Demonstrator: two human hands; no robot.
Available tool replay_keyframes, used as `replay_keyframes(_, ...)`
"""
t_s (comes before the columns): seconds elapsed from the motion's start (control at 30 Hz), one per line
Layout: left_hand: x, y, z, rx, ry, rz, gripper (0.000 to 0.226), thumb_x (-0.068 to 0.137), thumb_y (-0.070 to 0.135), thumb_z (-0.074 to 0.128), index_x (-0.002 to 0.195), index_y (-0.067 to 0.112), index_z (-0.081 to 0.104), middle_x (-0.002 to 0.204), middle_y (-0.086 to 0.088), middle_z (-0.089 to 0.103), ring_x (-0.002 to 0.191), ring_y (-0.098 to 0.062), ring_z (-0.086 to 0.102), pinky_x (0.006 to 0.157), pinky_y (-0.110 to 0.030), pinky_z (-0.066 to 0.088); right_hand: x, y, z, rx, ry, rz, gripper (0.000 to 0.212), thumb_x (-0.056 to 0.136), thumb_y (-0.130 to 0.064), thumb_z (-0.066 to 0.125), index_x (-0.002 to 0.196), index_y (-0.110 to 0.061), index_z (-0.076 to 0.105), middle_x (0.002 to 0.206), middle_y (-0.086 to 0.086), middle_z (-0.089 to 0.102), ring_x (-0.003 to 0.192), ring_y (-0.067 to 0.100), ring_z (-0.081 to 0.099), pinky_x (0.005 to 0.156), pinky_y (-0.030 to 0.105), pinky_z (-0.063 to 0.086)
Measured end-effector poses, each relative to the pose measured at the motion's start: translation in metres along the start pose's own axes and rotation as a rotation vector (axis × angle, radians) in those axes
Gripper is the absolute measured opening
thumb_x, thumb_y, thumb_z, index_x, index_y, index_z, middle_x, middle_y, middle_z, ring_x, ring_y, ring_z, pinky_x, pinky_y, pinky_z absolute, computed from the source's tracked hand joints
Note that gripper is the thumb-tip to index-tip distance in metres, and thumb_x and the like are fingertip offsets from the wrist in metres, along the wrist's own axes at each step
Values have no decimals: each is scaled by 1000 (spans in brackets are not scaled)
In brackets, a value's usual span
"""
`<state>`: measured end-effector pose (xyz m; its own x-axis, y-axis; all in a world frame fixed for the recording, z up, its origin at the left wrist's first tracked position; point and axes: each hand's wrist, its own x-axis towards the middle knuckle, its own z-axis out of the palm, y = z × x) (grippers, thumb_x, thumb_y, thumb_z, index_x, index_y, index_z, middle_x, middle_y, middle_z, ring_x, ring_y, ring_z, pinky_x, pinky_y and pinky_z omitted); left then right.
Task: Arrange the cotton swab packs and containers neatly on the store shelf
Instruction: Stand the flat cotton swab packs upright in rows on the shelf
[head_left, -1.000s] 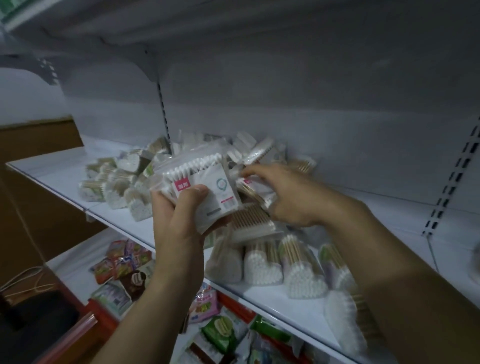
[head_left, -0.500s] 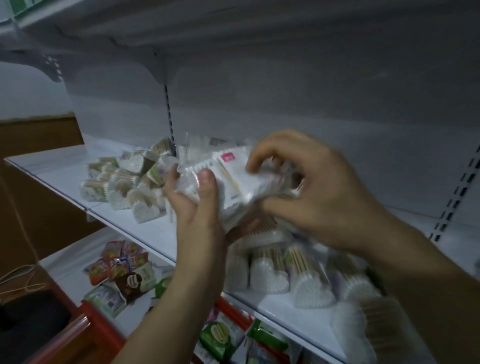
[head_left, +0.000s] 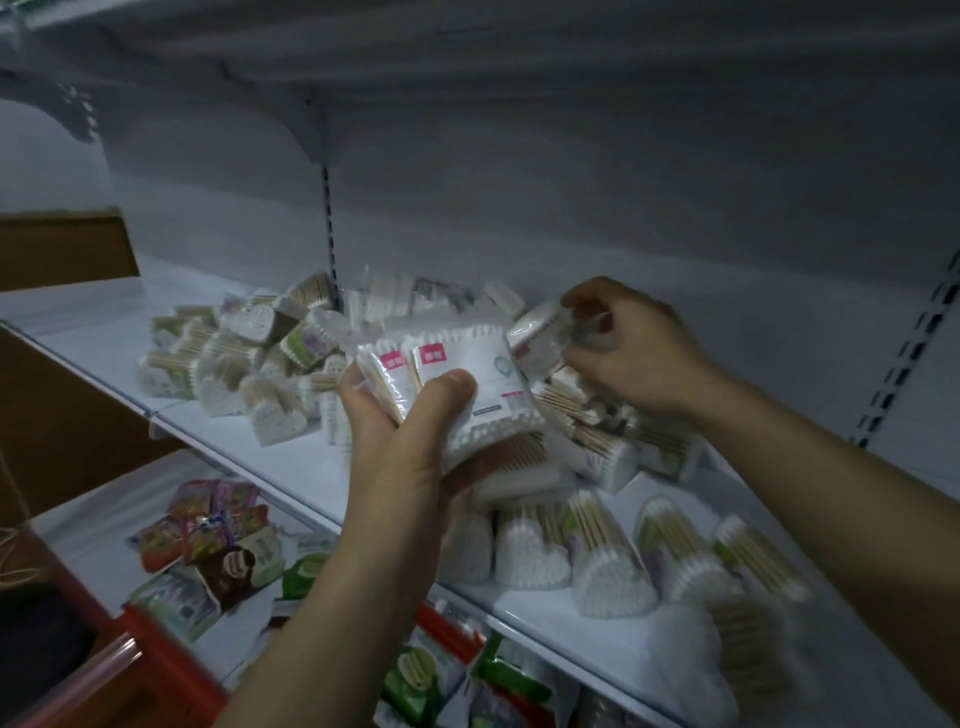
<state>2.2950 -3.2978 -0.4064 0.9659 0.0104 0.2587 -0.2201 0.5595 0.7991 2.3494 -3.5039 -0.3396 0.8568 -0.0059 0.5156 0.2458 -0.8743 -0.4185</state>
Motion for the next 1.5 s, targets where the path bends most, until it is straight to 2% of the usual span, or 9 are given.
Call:
replay_keyframes(0.17,2,-3,-3,16,13,12,78,74,27,70,145,33,37,107,4,77,94,-22,77,68,-38,63,31,7,23,-115,-60,14,65,77,-31,81,127,-43,40,109,-5,60,104,23,54,91,38,44)
replay_keyframes(0.33,4,-5,-5,45,23,18,78,74,22,78,141,33,39,107,6,76,97,-23,76,70,-39,63,39,19,27,-153,-12,10,44,75,-32,83,113,-28,62,102,-2,61,98,25,60,88,40,52)
replay_keyframes(0.6,-2,-5,2,70,-41,8,87,77,25,82,147,43,34,133,3,67,115,-26,71,89,-57,59,-34,-19,-40,906,-34,147,20,89,-18,69,108,-12,67,91,3,76,83,19,73,68,35,58)
replay_keyframes(0.87,-19,-6,27,86,-159,9,95,77,61,79,154,33,31,138,-5,65,124,-31,65,101,-64,51,-102,-34,-35,841,-78,160,44,67,-30,82,102,-8,68,96,21,74,76,25,71,55,26,53)
replay_keyframes(1.0,-18,-8,25,179,-178,31,109,57,38,90,149,39,31,124,-2,73,113,-26,72,99,-56,55,-107,-33,-37,827,-158,131,46,68,-33,83,104,-9,67,97,16,76,85,33,74,68,46,56)
replay_keyframes(1.1,-14,-8,21,157,-167,10,109,56,33,90,150,35,33,124,-6,73,111,-31,72,95,-59,56,-93,-25,-37,953,-207,177,31,84,-30,69,104,-7,68,91,12,75,73,21,69,60,30,53)
replay_keyframes(1.17,-10,-8,18,146,-109,23,111,55,37,89,151,36,33,126,-3,72,111,-30,72,96,-61,55,-69,-3,-33,728,-77,153,7,97,-15,61,100,-15,68,86,4,73,71,12,65,56,25,51)
replay_keyframes(1.3,-8,-11,14,142,-39,12,115,54,46,89,153,41,30,130,3,70,114,-24,71,99,-63,52,-22,40,-12,-236,-40,-105,51,79,-2,62,118,-35,64,125,2,55,114,24,51,94,38,49)
replay_keyframes(1.5,-7,-11,16,112,-31,16,119,51,52,94,152,45,32,138,1,65,120,-28,68,100,-62,51,-4,45,-4,-429,-96,-143,39,83,-14,66,117,-32,68,131,0,52,123,27,43,96,42,43)
